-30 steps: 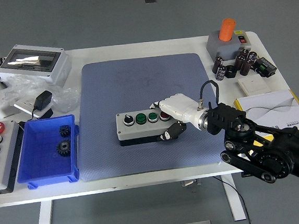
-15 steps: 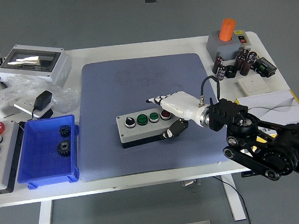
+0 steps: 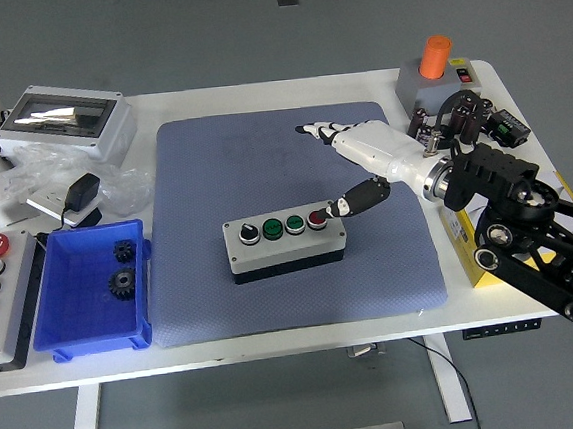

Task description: Pick up the button,place it on the desk,press the button,press the button

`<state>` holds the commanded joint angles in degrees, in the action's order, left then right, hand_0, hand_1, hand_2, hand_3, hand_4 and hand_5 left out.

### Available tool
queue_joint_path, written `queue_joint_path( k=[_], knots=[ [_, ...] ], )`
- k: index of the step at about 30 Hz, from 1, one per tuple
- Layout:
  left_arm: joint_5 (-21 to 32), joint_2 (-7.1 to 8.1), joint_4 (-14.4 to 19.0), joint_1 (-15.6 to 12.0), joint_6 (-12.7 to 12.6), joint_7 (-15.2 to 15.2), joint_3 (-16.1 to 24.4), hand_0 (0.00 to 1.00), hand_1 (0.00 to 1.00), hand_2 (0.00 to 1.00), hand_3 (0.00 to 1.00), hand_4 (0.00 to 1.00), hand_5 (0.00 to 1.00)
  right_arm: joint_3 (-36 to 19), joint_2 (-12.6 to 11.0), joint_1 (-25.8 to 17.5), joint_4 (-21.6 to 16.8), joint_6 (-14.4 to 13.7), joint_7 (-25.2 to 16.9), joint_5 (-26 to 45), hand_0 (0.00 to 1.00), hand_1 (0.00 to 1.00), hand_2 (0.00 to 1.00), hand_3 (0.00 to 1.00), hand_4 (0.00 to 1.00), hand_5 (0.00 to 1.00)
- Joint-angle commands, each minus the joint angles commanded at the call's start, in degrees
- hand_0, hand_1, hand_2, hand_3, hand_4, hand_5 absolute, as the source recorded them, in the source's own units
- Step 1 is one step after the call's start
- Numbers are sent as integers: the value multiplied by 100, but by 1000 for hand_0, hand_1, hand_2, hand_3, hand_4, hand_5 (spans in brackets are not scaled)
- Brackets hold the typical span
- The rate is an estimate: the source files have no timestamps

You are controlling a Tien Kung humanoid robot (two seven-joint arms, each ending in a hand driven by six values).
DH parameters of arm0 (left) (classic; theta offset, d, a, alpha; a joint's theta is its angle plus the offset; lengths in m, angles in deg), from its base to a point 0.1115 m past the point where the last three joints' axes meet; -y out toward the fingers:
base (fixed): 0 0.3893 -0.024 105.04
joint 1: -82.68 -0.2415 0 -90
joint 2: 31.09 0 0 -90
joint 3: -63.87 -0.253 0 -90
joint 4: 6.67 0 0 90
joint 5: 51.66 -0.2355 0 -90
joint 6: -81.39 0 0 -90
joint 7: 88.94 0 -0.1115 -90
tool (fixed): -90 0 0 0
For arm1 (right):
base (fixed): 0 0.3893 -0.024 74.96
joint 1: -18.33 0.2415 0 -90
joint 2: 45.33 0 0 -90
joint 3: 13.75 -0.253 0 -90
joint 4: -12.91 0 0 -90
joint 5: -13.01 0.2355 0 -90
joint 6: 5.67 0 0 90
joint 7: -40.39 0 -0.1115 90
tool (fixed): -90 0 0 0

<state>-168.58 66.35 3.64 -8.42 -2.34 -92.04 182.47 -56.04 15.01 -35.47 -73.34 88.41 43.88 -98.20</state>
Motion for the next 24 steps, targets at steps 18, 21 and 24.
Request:
queue_joint_path(
  k=[18,21,24],
  knots=[
    [-31,0,0,19,22,24,18,732,753,579,571,536,49,700,-16,405,-513,1332,762,648,206,120,191,723,274,2],
    [-39,2,0,18,25,24,24,732,754,579,568,526,42,874,69,495,-396,1340,825,559,189,92,162,717,233,2],
    [-44,3,0,18,26,21,27,732,754,579,568,526,42,1029,128,558,-321,1329,855,543,189,92,162,717,233,2]
  ],
)
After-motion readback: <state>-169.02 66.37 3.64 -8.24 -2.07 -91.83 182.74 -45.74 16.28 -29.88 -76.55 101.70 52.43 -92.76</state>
